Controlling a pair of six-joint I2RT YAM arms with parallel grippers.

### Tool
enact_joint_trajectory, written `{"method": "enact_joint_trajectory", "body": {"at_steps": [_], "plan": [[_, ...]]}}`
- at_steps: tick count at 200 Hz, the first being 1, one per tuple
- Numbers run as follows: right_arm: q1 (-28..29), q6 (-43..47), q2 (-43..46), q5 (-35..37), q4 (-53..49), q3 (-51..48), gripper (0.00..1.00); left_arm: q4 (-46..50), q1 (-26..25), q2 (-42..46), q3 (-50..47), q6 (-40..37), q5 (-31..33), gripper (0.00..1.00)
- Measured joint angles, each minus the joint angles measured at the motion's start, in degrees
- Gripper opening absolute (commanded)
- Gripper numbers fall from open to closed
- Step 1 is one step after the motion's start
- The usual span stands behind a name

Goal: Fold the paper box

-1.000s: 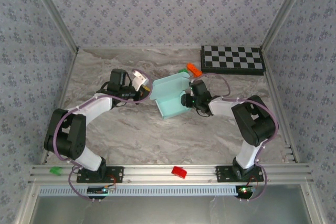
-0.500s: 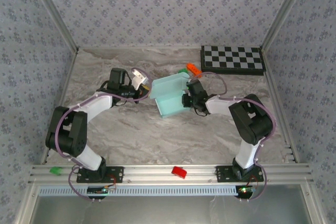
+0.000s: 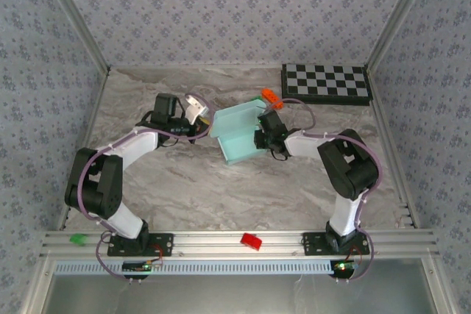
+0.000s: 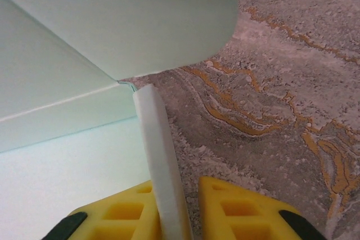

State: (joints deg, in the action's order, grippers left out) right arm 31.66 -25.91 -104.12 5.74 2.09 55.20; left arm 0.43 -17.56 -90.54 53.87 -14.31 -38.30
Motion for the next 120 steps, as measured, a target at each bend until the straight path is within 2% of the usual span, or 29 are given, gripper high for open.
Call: {"method": "enact_joint_trajectory", "body": {"at_steps": [78,120], "plan": [[2.34,-0.42,-1.05,4.57,-6.23,3.78,0.11,0.20,0.00,-0.72,0.94,-0.22,0.24,0.00],[2.47,-0.44,-1.46,5.53,-6.97,4.31,0.16,0.59,0.31,-1.62,1.53,-0.66,0.15,0.00]]}}
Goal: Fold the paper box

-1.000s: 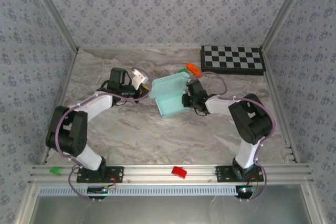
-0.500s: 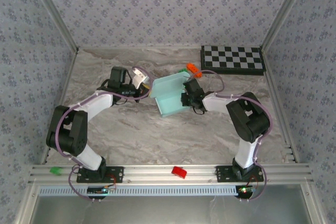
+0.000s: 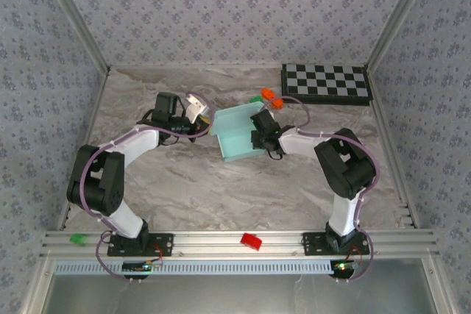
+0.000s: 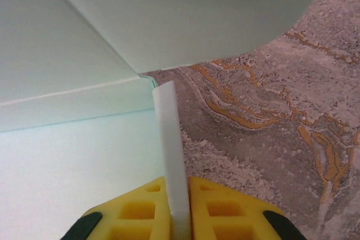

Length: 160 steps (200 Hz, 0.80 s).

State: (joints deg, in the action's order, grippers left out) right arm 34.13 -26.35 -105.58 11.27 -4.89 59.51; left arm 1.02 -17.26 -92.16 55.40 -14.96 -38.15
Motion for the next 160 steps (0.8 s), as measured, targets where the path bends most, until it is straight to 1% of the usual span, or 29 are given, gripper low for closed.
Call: {"method": "enact_joint_trajectory", "body": {"at_steps": [62,160], "plan": [[-0.39,0.00,-0.92,0.11,0.04,0.63,0.21,0.72,0.04,0.00,0.28,-0.24,-0.59,0.00],[0.13,0.26,-2.08,1.29,-2.91,3.02,0.13,0.83,0.20,0.00,0.28,-0.63,-0.96,0.00]]}}
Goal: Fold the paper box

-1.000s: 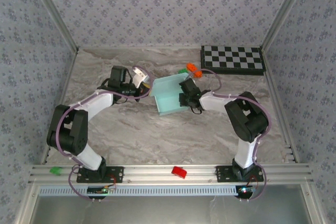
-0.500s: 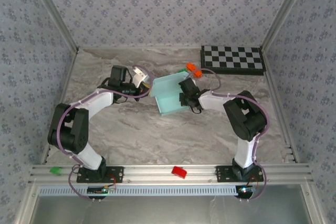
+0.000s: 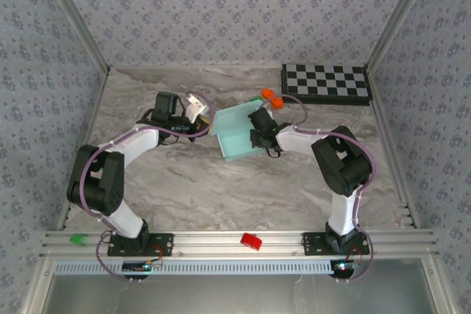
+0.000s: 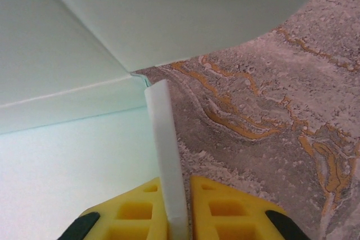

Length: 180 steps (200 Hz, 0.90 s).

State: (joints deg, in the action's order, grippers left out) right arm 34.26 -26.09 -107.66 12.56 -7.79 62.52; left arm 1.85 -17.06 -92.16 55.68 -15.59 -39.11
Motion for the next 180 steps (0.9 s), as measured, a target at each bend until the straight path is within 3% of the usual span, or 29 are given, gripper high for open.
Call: {"method": "enact_joint_trajectory", "body": {"at_steps": [90,138,180], "plan": [[0.74,1.75,-0.31,2.34,-1.92,0.90,0.08,0.00,0.26,0.00,0.00,-0.42,-0.02,0.00],[-0.22,1.01,-1.70,9.07,-4.24,2.51,0.08,0.22,1.38,0.00,0.00,-0.39,-0.28,0.00],[-0.09,1.62,-1.86,10.45,-4.11,2.54,0.09,0.59,1.57,0.00,0.02,-0.39,-0.50,0.00]]}}
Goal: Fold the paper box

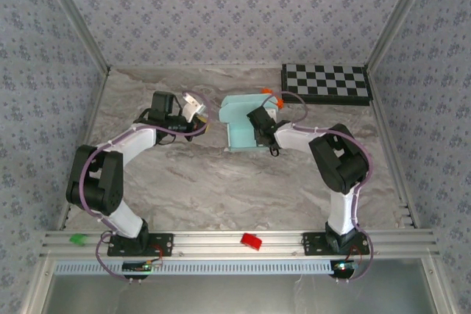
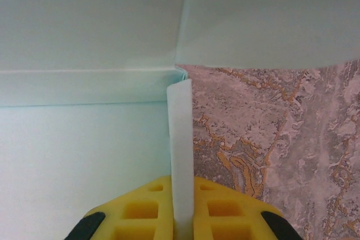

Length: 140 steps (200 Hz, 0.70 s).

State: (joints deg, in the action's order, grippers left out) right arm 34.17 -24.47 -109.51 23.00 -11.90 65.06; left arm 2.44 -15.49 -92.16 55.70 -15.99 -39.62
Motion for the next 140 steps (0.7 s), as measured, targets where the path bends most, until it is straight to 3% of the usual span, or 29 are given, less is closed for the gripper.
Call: {"method": "enact_joint_trajectory", "body": {"at_steps": [10,41,69,140], "plan": [[0.00,0.37,0.00,-0.11,0.15,-0.02,0.09,0.00,0.00,0.00,0.02,0.00,0.00,0.02],[-0.15,2.05,-0.02,-1.31,1.07,-0.04,0.09,-0.11,0.02,0.00,0.02,-0.09,-0.22,0.30],[-0.17,4.37,-0.13,-3.28,2.40,-0.04,0.09,-2.47,0.02,0.00,-0.17,-0.50,-0.90,0.48],[-0.13,8.68,-1.18,-6.64,4.02,1.05,0.09,-9.18,0.02,-4.46,-1.14,0.00,-2.03,0.46]]}}
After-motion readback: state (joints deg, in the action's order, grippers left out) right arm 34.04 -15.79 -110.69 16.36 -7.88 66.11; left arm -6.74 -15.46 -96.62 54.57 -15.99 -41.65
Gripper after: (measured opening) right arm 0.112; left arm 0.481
